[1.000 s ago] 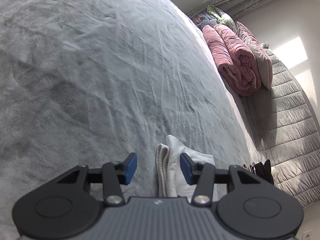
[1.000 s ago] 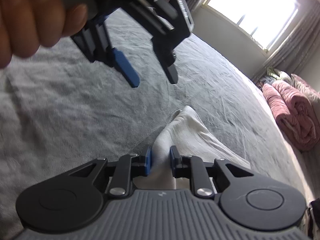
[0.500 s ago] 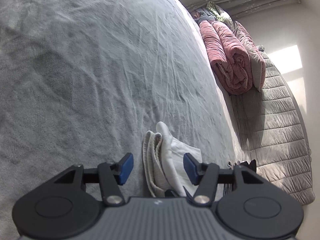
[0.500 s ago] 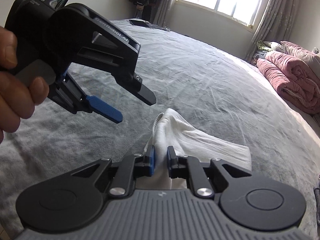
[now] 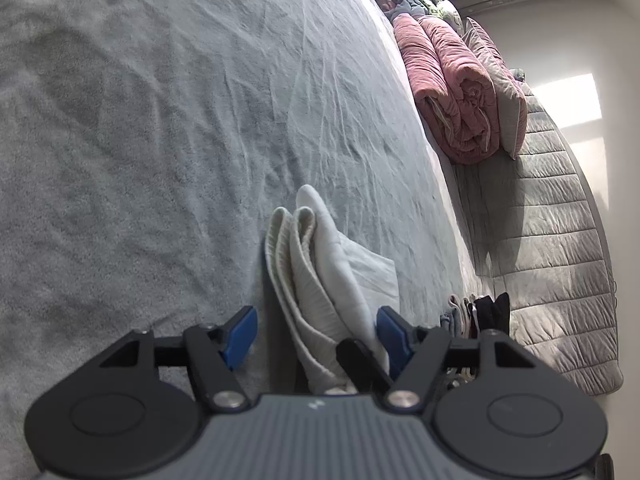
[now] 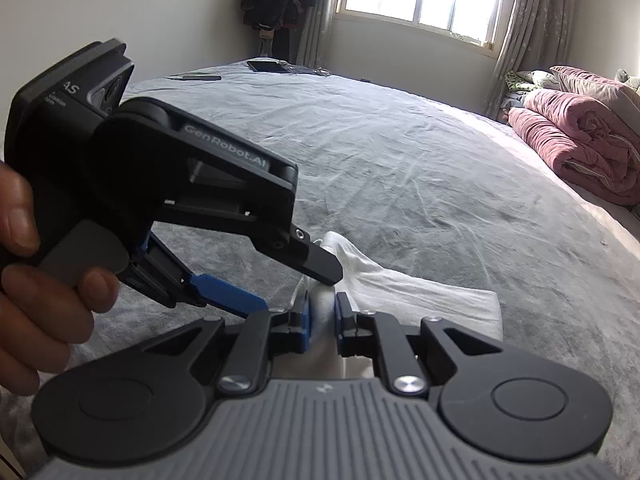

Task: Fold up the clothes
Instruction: 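Close the left gripper on the folded edge of the white bundle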

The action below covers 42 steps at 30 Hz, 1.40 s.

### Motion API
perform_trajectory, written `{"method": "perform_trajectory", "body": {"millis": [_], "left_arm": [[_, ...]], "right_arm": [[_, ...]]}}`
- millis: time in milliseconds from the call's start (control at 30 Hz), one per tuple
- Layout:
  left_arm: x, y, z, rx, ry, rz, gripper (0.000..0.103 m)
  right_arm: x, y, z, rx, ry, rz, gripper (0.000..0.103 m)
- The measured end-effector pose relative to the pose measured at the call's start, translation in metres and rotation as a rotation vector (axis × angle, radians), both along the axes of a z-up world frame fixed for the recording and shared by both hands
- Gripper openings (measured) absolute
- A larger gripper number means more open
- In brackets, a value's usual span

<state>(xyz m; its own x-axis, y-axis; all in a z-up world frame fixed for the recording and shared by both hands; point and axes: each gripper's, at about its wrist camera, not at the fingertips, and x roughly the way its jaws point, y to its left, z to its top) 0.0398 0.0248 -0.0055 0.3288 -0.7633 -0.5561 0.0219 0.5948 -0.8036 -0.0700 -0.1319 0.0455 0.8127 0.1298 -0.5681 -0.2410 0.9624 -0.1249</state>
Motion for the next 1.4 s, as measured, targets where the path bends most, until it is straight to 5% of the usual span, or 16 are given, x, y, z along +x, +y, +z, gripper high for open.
{"method": "perform_trajectory", "body": {"millis": [1000,1400], "left_arm": [[0.001,-0.019,-0.002,0.056,-0.084,-0.018,0.07],[0.006,-0.015,-0.008,-0.019,-0.043,0.02,0.068]], "right_arm": [[-0.006,-0.002,-0.004,0.042,0.002,0.019,0.013],[-0.006,-0.007,0.005,0.043,-0.016,0.025,0.013]]}}
